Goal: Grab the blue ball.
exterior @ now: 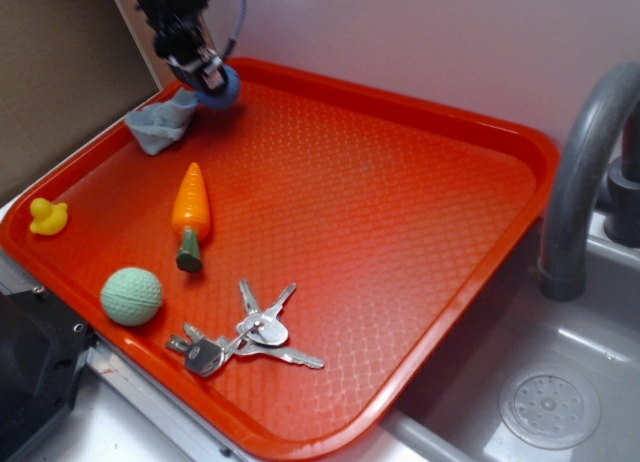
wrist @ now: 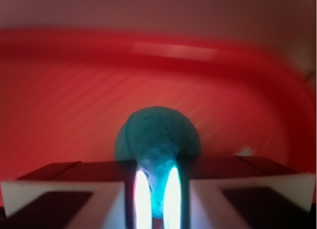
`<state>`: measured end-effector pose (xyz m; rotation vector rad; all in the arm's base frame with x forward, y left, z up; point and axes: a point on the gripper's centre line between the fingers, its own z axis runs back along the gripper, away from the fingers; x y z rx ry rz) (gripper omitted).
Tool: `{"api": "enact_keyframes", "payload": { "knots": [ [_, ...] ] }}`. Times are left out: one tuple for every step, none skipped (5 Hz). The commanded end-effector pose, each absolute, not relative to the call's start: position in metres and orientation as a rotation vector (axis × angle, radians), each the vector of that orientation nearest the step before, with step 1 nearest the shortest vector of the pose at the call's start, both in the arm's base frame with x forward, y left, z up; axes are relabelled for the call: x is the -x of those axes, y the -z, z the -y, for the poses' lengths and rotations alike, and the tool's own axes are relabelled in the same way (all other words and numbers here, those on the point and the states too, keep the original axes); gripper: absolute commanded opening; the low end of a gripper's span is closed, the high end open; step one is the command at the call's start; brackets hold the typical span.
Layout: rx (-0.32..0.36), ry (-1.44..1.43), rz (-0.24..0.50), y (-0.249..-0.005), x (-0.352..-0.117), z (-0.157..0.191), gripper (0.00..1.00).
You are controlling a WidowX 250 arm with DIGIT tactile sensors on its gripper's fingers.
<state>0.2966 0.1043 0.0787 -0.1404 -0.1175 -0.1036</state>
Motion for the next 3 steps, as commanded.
{"api": "enact_keyframes", "payload": {
  "knots": [
    [0.335,0.193,0.031,-0.212,-0.239,-0.075,0.00],
    [0.293,0.140,0.013,-0.258,-0.232,-0.066,0.00],
    [0.226,0.157,0.045,-0.253,-0.230,-0.057,0.00]
  ]
}}
